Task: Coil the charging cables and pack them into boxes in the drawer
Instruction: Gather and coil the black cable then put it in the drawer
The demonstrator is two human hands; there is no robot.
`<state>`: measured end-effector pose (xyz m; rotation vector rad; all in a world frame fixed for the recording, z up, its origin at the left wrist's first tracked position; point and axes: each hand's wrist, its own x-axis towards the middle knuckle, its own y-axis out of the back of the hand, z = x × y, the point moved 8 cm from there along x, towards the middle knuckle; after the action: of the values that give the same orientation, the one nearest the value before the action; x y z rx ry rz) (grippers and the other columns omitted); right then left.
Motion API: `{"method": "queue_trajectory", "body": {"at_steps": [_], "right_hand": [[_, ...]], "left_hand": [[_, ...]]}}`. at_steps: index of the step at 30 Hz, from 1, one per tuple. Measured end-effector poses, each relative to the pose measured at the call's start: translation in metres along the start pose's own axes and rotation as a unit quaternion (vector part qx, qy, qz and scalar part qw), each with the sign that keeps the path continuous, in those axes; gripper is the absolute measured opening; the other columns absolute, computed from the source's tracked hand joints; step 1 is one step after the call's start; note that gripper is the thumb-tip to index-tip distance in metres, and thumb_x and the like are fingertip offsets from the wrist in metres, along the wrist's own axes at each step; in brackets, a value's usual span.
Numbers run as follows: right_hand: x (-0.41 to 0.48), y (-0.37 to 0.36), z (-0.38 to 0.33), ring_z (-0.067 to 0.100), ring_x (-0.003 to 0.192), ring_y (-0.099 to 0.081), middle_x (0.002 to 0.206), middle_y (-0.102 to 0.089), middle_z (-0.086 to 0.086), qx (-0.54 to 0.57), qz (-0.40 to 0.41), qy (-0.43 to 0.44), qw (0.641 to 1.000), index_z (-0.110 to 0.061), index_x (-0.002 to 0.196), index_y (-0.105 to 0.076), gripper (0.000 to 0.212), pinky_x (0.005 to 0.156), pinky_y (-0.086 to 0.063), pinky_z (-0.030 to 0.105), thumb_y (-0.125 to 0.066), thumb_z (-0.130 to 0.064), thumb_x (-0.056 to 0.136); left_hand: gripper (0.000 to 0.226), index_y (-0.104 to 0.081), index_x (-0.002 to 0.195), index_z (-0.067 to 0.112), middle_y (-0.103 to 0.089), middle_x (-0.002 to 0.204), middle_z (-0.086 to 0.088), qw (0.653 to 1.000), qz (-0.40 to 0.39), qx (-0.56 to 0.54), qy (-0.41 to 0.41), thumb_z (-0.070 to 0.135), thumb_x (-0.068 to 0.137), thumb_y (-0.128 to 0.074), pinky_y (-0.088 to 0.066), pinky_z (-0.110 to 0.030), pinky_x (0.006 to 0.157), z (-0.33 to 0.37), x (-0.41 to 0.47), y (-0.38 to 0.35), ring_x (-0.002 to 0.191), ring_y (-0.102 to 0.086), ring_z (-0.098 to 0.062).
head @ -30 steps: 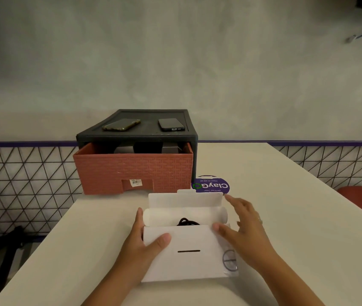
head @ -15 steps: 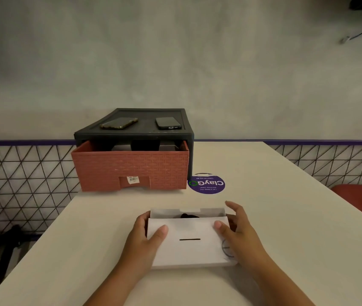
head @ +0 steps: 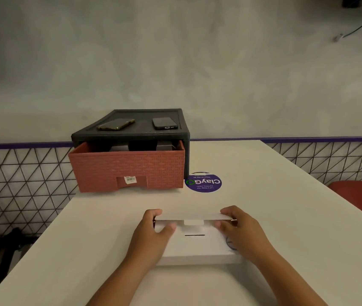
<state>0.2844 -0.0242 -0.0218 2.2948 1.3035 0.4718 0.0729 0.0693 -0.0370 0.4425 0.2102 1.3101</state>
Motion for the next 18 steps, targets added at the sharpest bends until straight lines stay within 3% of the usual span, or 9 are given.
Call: {"method": "queue_trajectory", "body": {"at_steps": [2, 5, 10, 13, 15, 16, 18], "right_hand": [[-0.002, 0.001, -0.004, 0.014, 0.066, -0.055, 0.091, -0.059, -0.001, -0.018, -0.02, 0.001, 1.0, -0.022, 0.108, -0.055, 0.033, 0.06, -0.044, 0.022, -0.07, -0.033, 0.081], [-0.002, 0.001, -0.012, 0.017, 0.1, -0.053, 0.114, -0.049, -0.002, -0.164, -0.04, 0.039, 0.985, -0.018, 0.122, -0.053, 0.057, 0.076, -0.038, 0.025, -0.067, -0.05, 0.077], [-0.001, -0.009, -0.016, 0.025, 0.105, -0.052, 0.117, -0.042, 0.004, -0.294, -0.077, 0.036, 0.952, -0.018, 0.121, -0.048, 0.057, 0.083, -0.044, 0.032, -0.04, -0.063, 0.087], [0.0, -0.009, -0.012, 0.027, 0.111, -0.05, 0.12, -0.041, 0.006, -0.26, -0.058, 0.022, 0.964, -0.02, 0.126, -0.047, 0.073, 0.087, -0.043, 0.034, -0.024, -0.074, 0.082], [0.001, -0.005, -0.012, 0.024, 0.112, -0.047, 0.116, -0.046, 0.006, -0.224, -0.035, 0.031, 0.974, -0.023, 0.118, -0.052, 0.094, 0.086, -0.045, 0.034, -0.009, -0.089, 0.066], [0.002, -0.003, -0.01, 0.023, 0.111, -0.048, 0.115, -0.046, 0.005, -0.211, -0.029, 0.027, 0.977, -0.023, 0.117, -0.053, 0.092, 0.086, -0.044, 0.034, -0.013, -0.09, 0.066], [0.004, 0.003, -0.008, 0.024, 0.11, -0.05, 0.12, -0.042, 0.003, -0.202, -0.016, 0.01, 0.979, -0.023, 0.121, -0.052, 0.066, 0.083, -0.042, 0.03, -0.038, -0.073, 0.08]], "left_hand": [[0.045, -0.048, 0.121, 0.021, -0.054, 0.117, 0.006, 1.0, 0.019, 0.019, 0.002, 0.032, 0.082, -0.068, -0.037, -0.023, 0.087, 0.005, -0.001, -0.002, 0.11, -0.05, -0.014], [0.05, -0.049, 0.117, 0.02, -0.05, 0.112, 0.008, 0.999, 0.027, 0.03, -0.004, 0.042, 0.077, -0.07, -0.035, -0.021, 0.084, 0.013, -0.004, -0.005, 0.106, -0.049, -0.013], [0.034, -0.05, 0.104, 0.022, -0.052, 0.113, 0.009, 0.997, 0.016, 0.072, -0.008, 0.05, 0.085, -0.056, -0.033, -0.024, 0.077, 0.023, -0.002, -0.015, 0.096, -0.048, -0.012], [0.031, -0.057, 0.107, 0.025, -0.057, 0.115, 0.003, 0.997, 0.006, 0.079, -0.019, 0.049, 0.089, -0.051, -0.035, -0.025, 0.079, 0.025, 0.002, -0.022, 0.097, -0.051, -0.013], [0.034, -0.061, 0.114, 0.026, -0.056, 0.119, -0.001, 0.997, 0.005, 0.078, -0.021, 0.047, 0.09, -0.05, -0.036, -0.023, 0.086, 0.026, 0.004, -0.025, 0.107, -0.052, -0.015], [0.036, -0.061, 0.118, 0.025, -0.055, 0.121, -0.002, 0.997, 0.005, 0.076, -0.021, 0.046, 0.091, -0.05, -0.035, -0.021, 0.089, 0.026, 0.005, -0.027, 0.111, -0.052, -0.016], [0.038, -0.059, 0.123, 0.024, -0.052, 0.124, -0.003, 0.997, 0.006, 0.078, -0.026, 0.043, 0.091, -0.052, -0.032, -0.019, 0.089, 0.03, 0.007, -0.03, 0.115, -0.051, -0.017]]}}
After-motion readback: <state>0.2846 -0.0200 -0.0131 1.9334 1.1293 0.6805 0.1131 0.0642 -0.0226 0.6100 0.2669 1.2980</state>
